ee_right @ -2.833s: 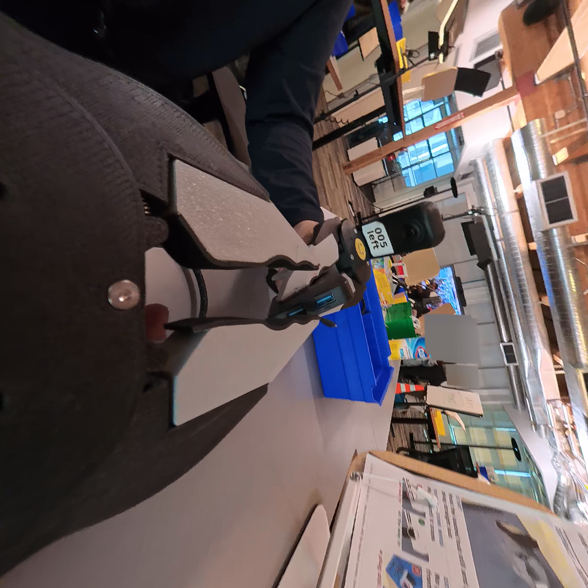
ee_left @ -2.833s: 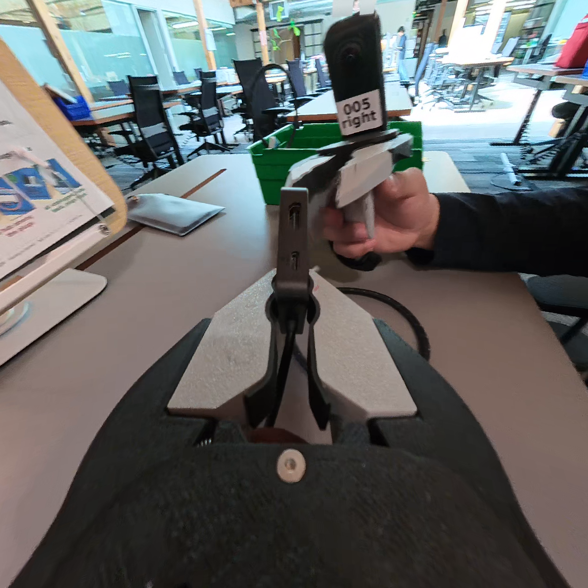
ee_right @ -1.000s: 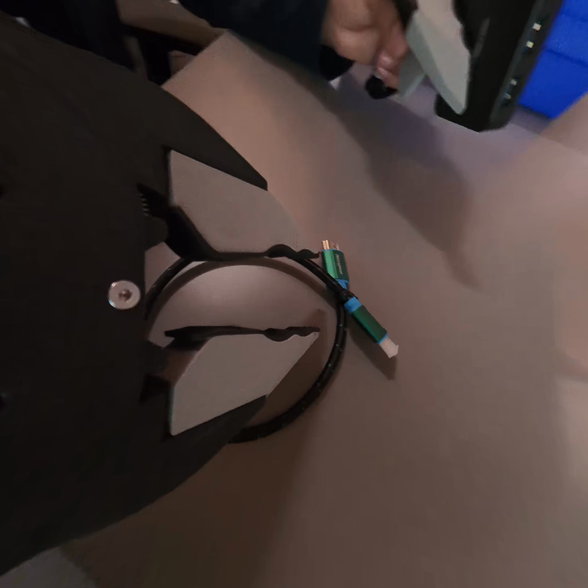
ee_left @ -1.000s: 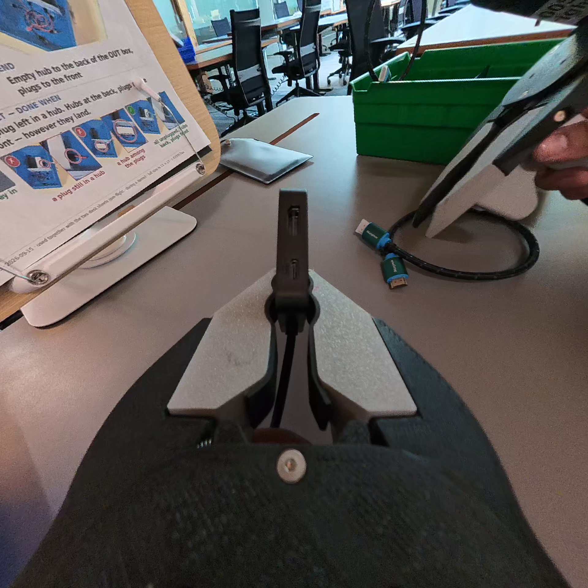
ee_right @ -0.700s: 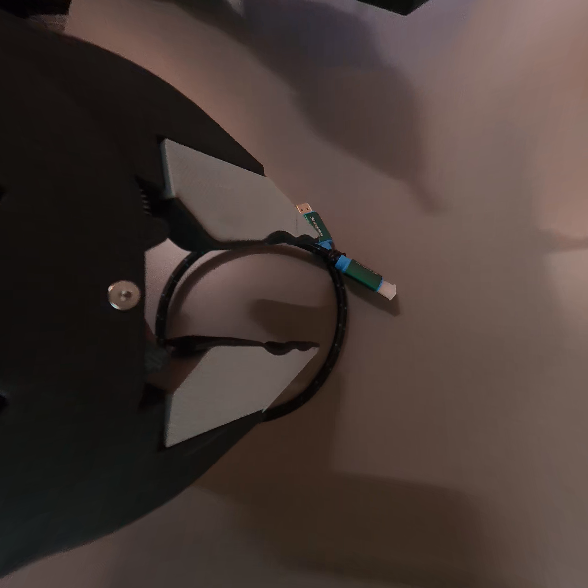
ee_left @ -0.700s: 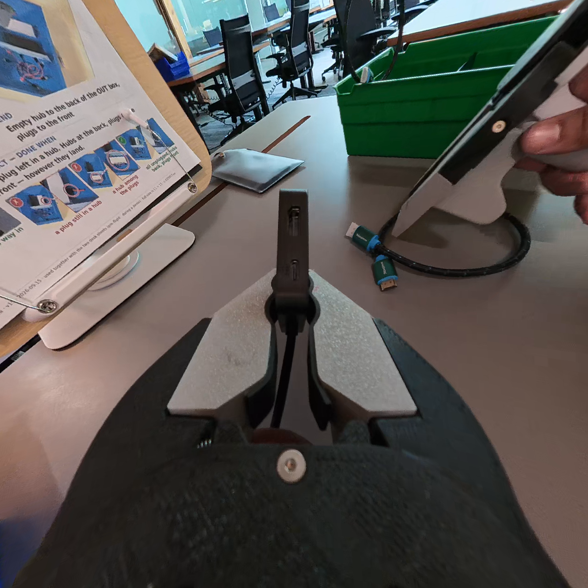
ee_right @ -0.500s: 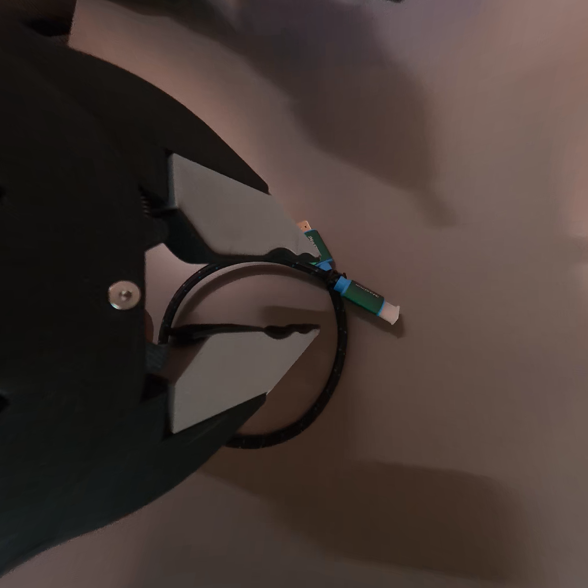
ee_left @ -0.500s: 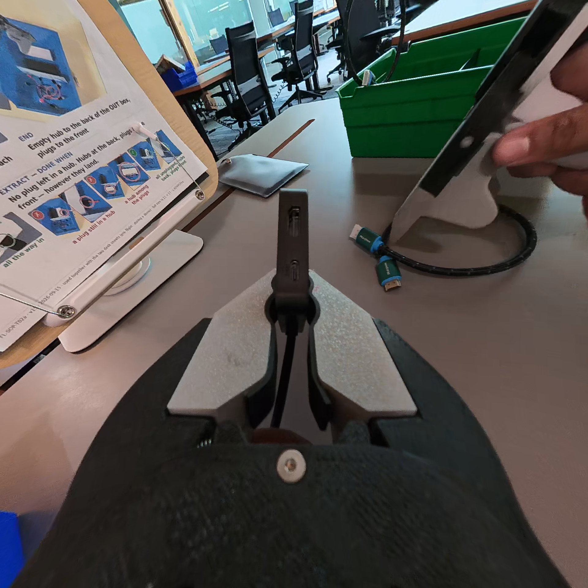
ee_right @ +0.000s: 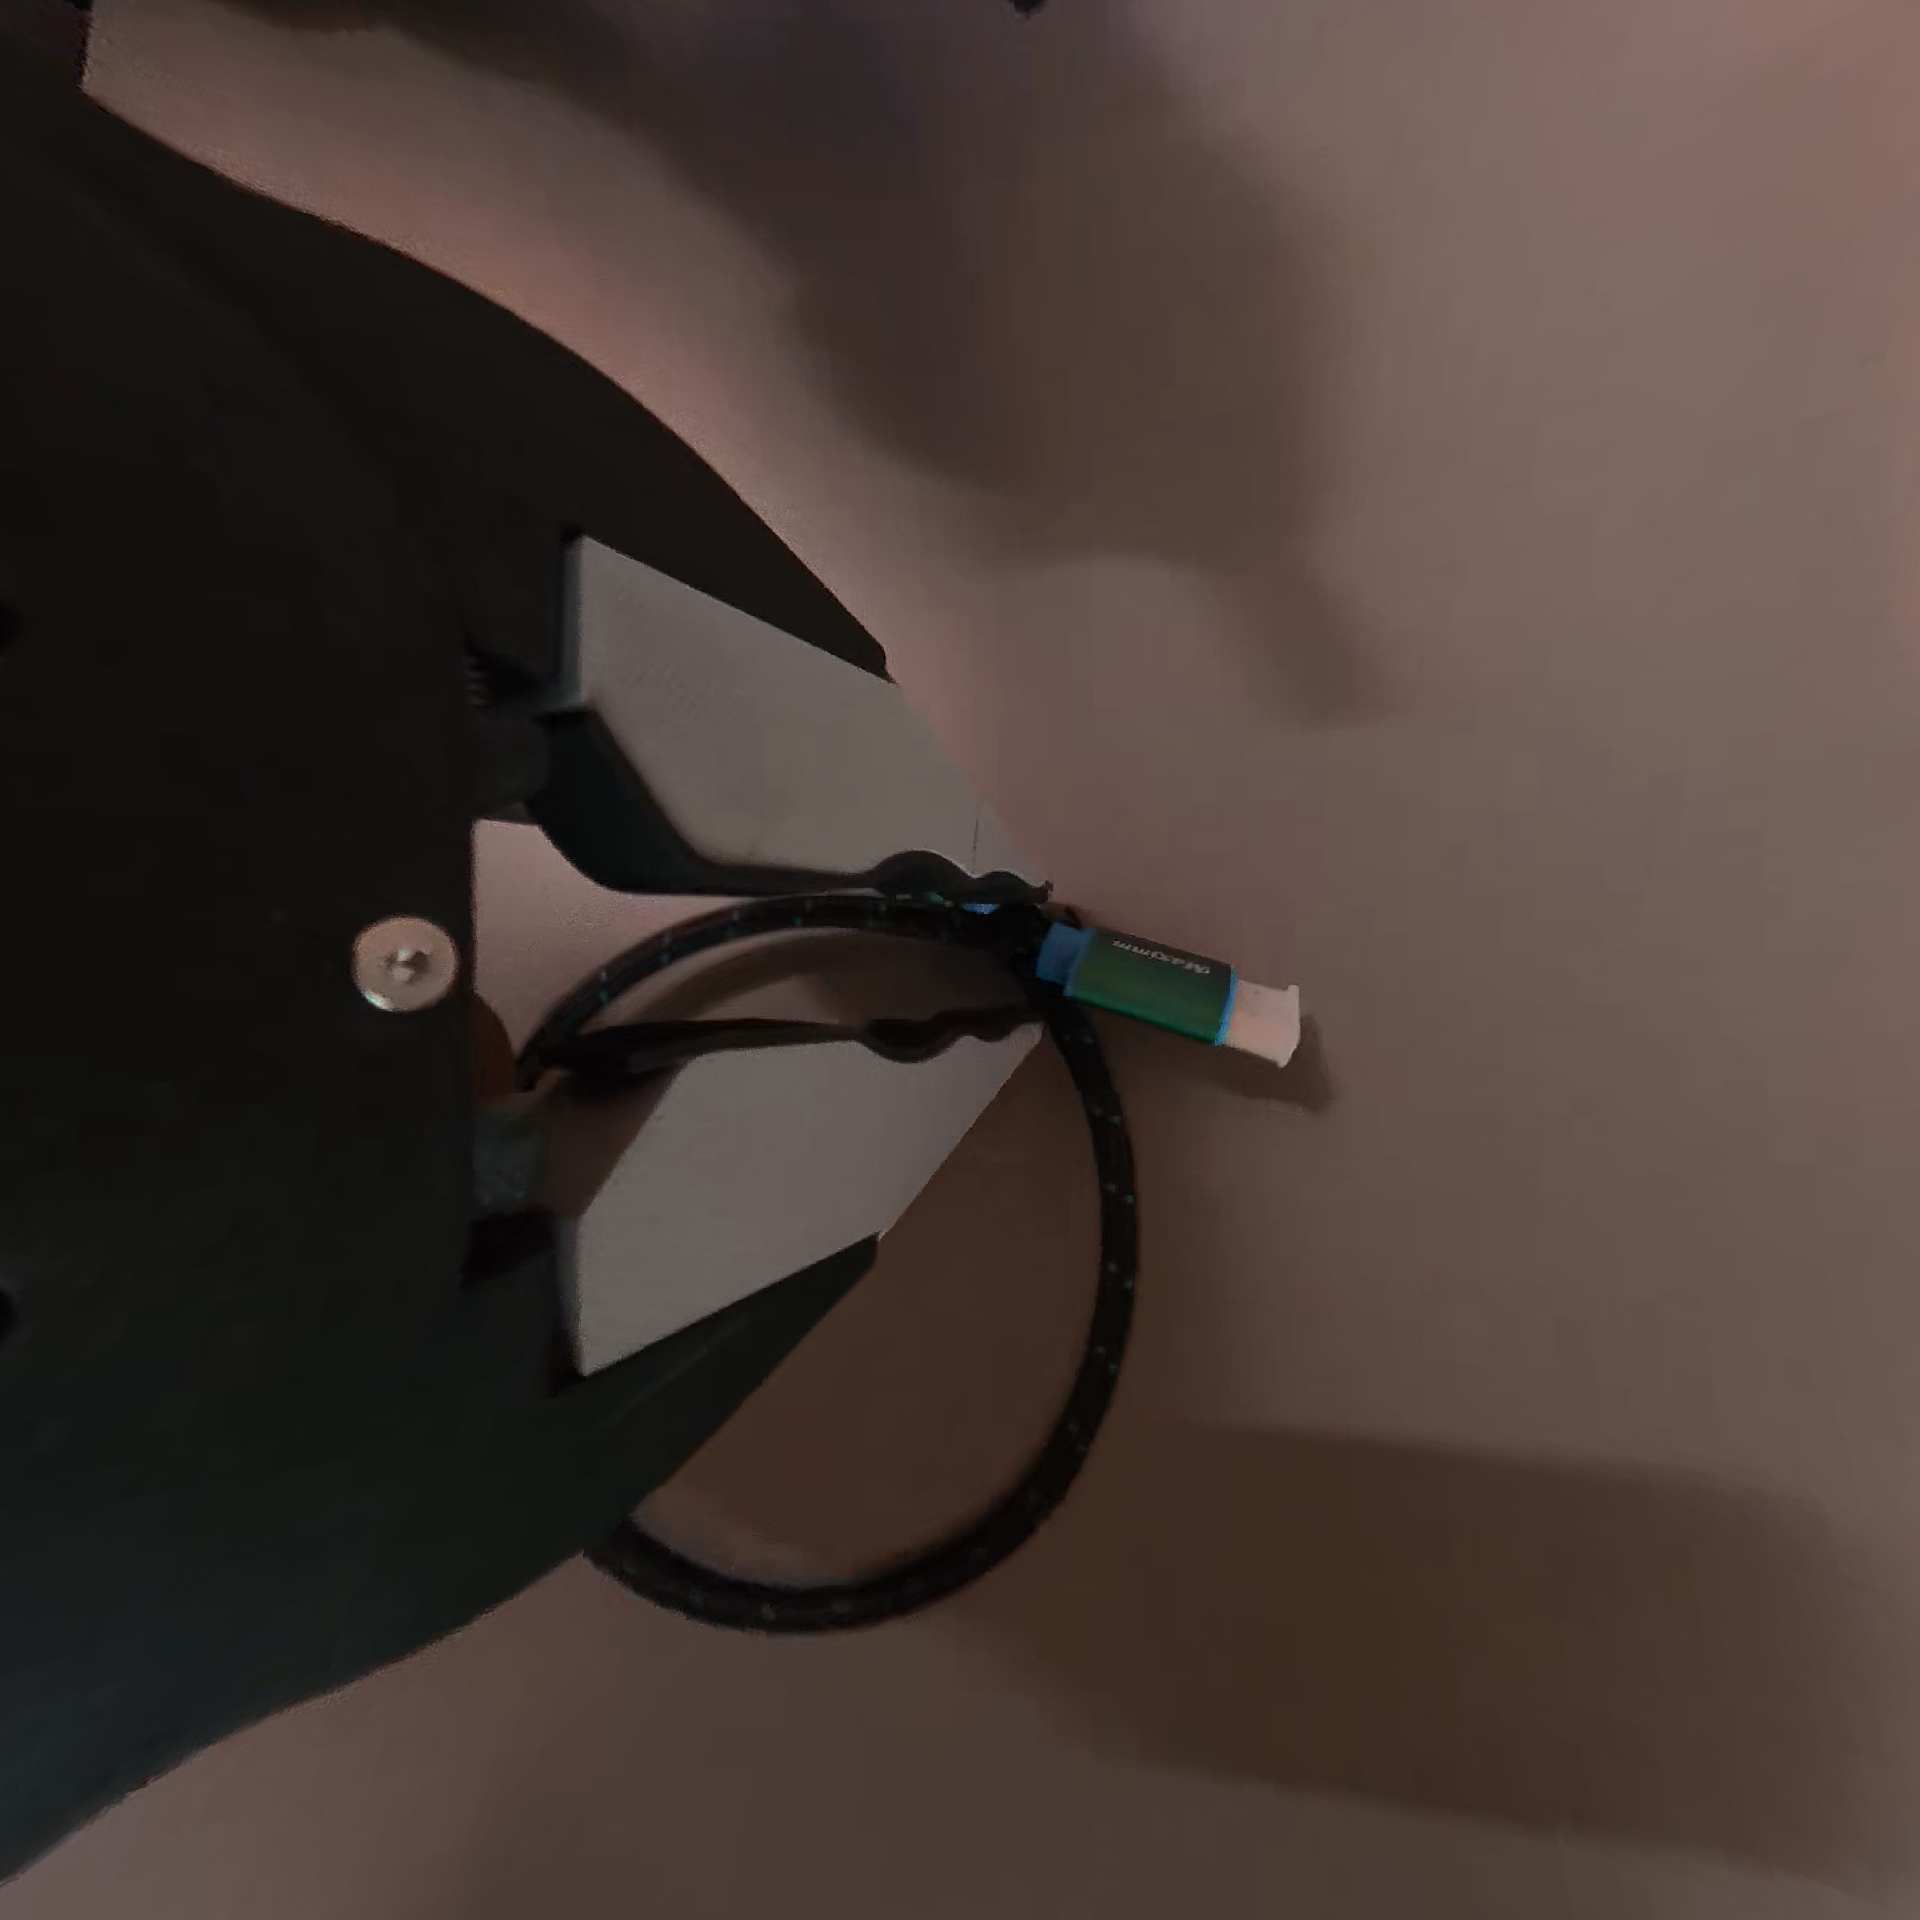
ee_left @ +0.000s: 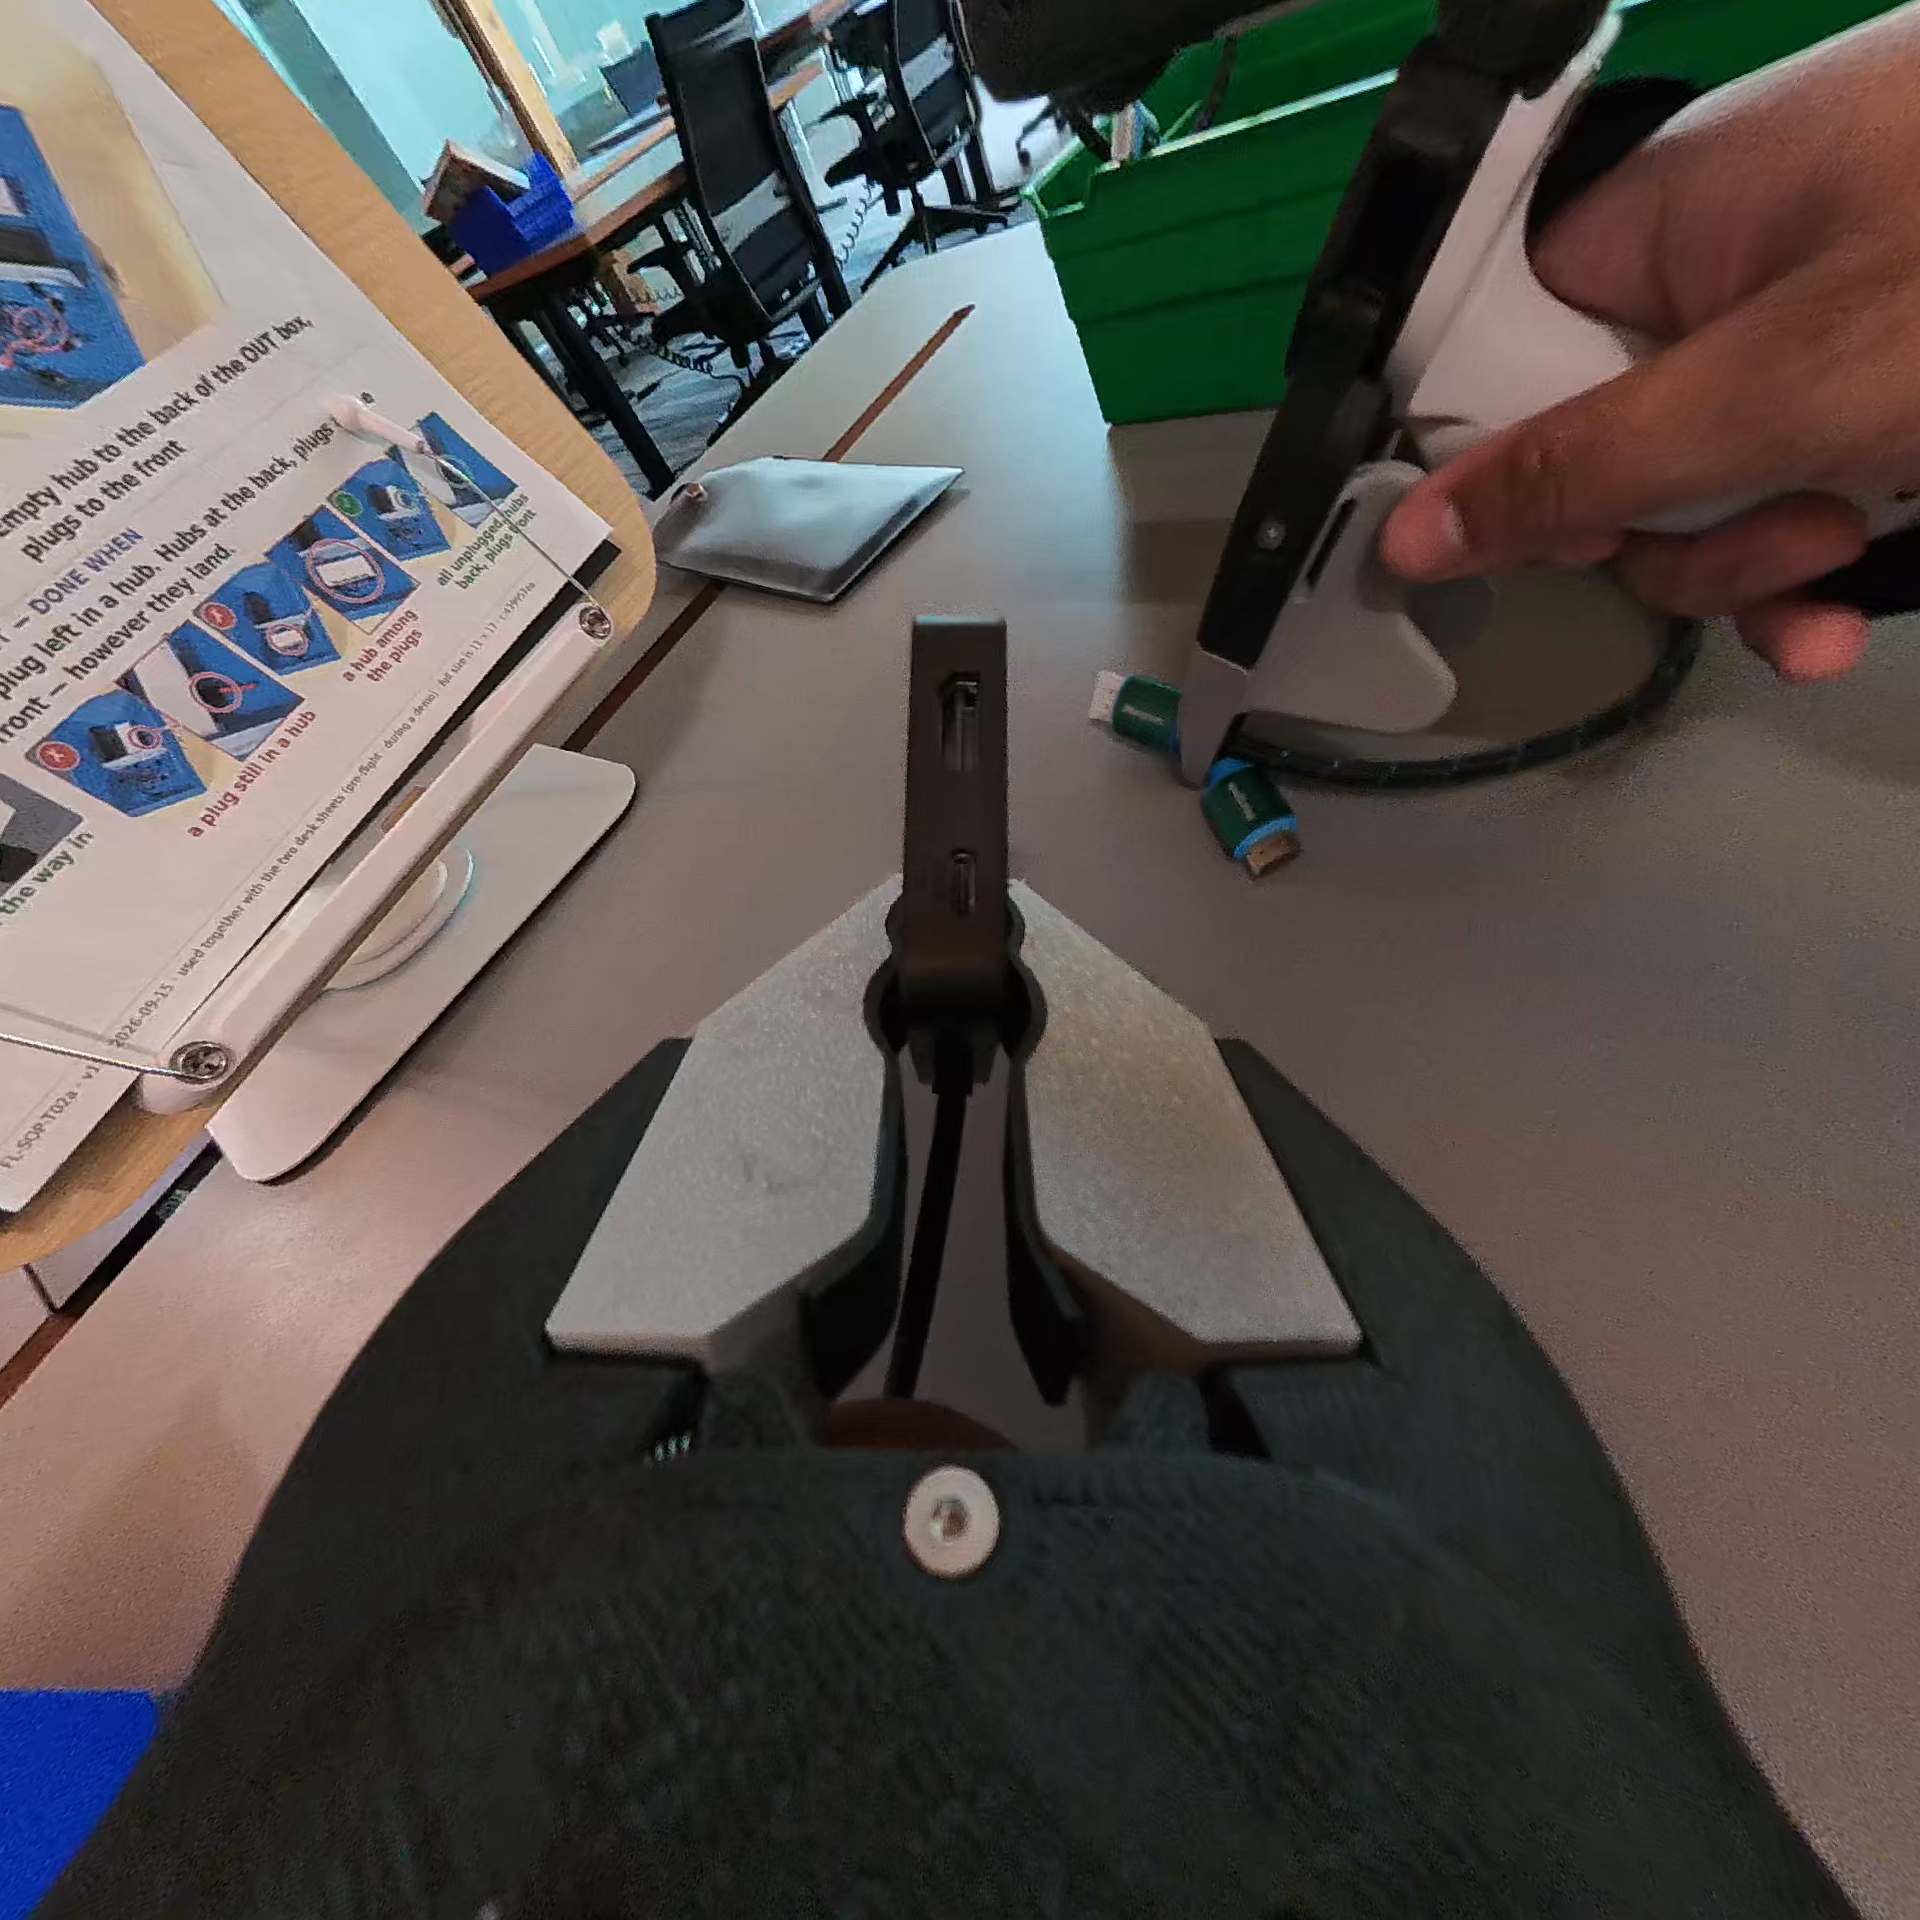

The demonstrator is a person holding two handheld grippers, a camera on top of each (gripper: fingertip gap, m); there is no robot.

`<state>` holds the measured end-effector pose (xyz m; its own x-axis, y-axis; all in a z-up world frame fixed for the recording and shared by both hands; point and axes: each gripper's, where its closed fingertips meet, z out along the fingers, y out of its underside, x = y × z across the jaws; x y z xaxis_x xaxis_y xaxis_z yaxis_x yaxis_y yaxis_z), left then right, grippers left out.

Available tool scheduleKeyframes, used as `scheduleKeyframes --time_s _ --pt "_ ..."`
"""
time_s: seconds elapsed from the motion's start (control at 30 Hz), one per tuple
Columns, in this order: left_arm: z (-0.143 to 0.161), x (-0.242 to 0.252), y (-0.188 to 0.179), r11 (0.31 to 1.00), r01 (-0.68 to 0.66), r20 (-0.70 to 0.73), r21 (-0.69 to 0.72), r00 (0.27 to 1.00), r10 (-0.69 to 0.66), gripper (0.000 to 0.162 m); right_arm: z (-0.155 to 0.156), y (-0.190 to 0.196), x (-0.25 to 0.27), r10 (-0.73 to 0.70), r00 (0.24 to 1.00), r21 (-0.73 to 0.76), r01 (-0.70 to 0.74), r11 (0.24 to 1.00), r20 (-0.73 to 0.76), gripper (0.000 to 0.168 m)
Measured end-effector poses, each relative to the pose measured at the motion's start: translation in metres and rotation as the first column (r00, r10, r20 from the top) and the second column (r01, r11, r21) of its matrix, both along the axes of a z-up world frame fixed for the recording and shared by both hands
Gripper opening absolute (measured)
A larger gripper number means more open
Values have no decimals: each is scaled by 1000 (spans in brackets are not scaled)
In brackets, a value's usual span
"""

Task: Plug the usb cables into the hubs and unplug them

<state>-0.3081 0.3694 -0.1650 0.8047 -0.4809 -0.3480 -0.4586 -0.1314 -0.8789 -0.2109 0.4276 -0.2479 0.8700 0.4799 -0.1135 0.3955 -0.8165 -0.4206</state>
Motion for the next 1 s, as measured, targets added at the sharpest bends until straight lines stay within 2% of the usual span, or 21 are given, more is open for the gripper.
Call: scheduleKeyframes --time_s 0.13,0.27,0.4,0.57,0.8,1.0 --pt "-14 -2 2 999 -9 -94 -33 996 6 10 6 -2 -12 35 991 10 -34 999 -126 10" --pt "-32 -2 3 997 -13 -169 -82 986 -1 10 36 3 -20 72 948 117 -37 992 -310 11" --pt "-44 -1 2 992 -4 -195 -129 981 -22 10 59 6 -14 109 899 204 -22 979 -424 10" --pt "-62 11 -4 983 53 -275 -178 956 -101 10 74 11 -8 164 854 280 -22 960 -495 11" --pt "-73 31 -15 956 168 -226 -239 948 -223 11 105 17 -39 350 725 395 -117 911 -593 10" --pt "-74 37 -21 943 202 -200 -266 945 -259 11 108 21 -76 490 667 458 -244 855 -561 10"
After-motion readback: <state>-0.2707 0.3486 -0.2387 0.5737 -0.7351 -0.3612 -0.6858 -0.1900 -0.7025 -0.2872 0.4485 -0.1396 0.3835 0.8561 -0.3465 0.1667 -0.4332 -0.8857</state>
